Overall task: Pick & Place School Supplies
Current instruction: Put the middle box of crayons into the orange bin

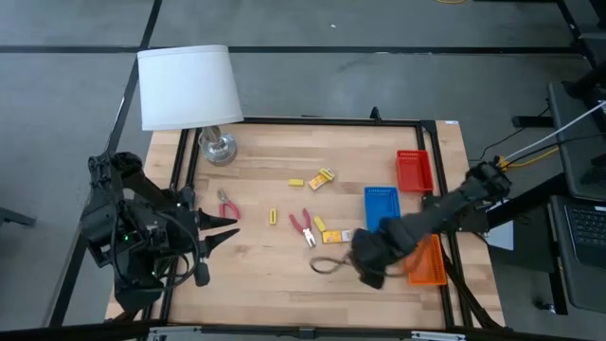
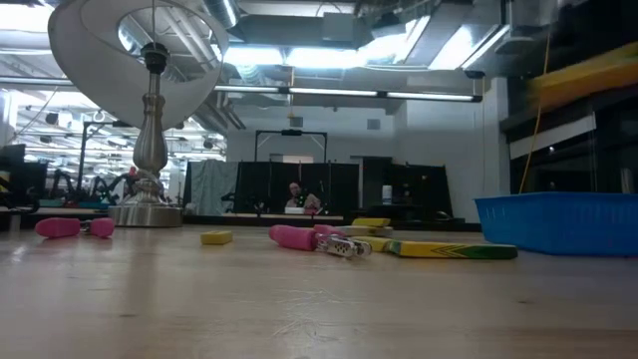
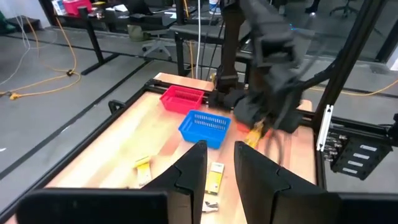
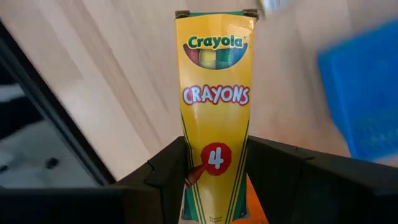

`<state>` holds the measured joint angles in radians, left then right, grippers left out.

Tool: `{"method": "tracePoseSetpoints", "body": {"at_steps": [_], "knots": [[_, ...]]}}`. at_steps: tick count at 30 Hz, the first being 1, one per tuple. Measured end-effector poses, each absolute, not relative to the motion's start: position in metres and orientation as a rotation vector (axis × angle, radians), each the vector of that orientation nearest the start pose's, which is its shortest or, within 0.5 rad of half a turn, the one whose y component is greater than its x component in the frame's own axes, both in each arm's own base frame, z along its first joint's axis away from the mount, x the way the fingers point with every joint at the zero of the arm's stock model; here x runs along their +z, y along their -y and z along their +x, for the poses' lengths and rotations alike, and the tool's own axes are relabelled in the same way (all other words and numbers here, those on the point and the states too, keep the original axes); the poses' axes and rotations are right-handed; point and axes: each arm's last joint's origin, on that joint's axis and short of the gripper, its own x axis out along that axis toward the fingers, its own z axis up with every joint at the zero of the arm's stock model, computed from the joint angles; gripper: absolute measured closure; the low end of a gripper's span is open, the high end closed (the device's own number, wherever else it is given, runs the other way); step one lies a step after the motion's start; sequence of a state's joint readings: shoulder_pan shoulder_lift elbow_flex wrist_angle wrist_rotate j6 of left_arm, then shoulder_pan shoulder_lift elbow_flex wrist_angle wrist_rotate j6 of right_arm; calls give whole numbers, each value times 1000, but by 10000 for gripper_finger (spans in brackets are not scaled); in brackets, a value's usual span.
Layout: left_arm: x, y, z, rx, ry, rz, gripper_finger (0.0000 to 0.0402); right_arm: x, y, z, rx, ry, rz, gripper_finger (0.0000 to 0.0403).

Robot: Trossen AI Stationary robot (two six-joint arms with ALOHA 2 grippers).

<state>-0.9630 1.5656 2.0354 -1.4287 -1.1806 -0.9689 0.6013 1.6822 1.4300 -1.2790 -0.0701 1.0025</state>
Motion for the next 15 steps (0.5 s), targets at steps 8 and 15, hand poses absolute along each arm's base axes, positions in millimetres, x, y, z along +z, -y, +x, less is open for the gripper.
{"method": "tracePoseSetpoints", "body": {"at_steps": [8,15], "knots": [[467,194,167,374,-315,-100,324,277,-204,188,-428,-1656,247,247],[467,197,164,361,-307,-101,324,257,-211,150,-618,-1650,299,247]]}}
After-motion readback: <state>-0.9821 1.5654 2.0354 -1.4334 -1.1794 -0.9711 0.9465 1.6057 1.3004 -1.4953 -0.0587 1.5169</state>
